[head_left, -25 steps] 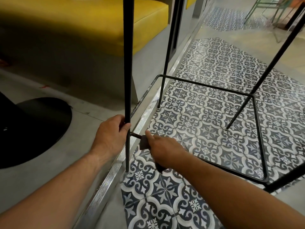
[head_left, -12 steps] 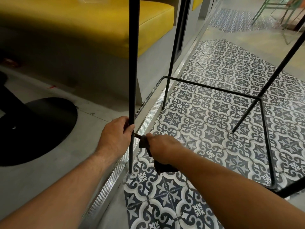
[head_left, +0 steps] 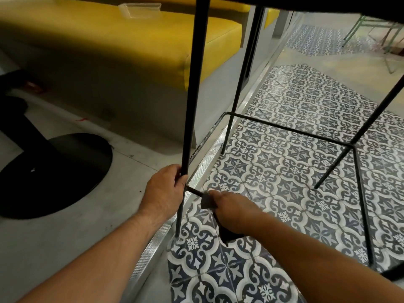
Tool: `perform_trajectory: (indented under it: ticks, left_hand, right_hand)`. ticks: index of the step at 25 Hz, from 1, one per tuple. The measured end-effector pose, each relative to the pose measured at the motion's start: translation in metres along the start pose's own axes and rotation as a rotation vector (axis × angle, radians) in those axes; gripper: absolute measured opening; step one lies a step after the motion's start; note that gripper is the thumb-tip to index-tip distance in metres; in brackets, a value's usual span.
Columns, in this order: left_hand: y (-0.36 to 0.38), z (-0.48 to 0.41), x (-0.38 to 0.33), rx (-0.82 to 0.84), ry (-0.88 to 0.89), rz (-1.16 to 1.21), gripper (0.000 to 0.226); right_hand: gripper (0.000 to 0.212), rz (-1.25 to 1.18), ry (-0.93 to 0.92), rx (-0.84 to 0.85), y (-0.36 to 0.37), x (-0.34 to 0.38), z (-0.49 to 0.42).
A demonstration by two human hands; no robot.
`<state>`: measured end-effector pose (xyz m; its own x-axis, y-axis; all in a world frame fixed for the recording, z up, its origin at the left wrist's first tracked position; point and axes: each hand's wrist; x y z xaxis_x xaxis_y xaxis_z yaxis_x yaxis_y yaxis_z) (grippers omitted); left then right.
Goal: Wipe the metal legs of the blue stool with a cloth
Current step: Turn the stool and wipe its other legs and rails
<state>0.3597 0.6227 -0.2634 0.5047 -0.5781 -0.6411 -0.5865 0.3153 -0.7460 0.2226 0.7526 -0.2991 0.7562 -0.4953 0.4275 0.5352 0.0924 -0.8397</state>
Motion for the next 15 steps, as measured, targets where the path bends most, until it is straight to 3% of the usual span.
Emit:
perform_trajectory:
  ticks: [2, 5, 8, 11, 15]
  left_hand:
    - [0.001, -0.001, 0.001, -0.003, 0.002, 0.006, 0.002]
    - [0.001, -0.001, 0.004, -0.003, 0.014, 0.002, 0.002]
    - [0.001, -0.003, 0.008, 0.007, 0.044, 0.005, 0.003]
    - [0.001, -0.003, 0.009, 0.005, 0.063, 0.011, 0.004]
    - [0.000, 0.000, 0.006, 0.027, 0.027, 0.040, 0.001]
  right_hand:
    - [0.029, 0.075, 0.053, -0.059, 0.002, 0.023, -0.012]
    - [0.039, 0.250, -0.077, -0.221, 0.019, 0.050, -0.026]
    - [0.068, 0.316, -0.234, -0.164, 0.021, 0.038, -0.019]
    - [0.075, 0.314, -0.327, -0.097, 0.014, 0.001, 0.012]
    - [0.059, 0.043, 0.036, -0.029, 0.004, -0.033, 0.047]
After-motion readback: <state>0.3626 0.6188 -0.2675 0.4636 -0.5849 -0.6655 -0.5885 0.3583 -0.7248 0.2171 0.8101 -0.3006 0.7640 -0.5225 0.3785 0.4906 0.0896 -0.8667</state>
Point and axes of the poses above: each hand's wrist, its own z-axis away from the middle knuckle, its own y-axis out of the palm, x = y × z, and after that the axes turned 3 degrees about -z, right-handed
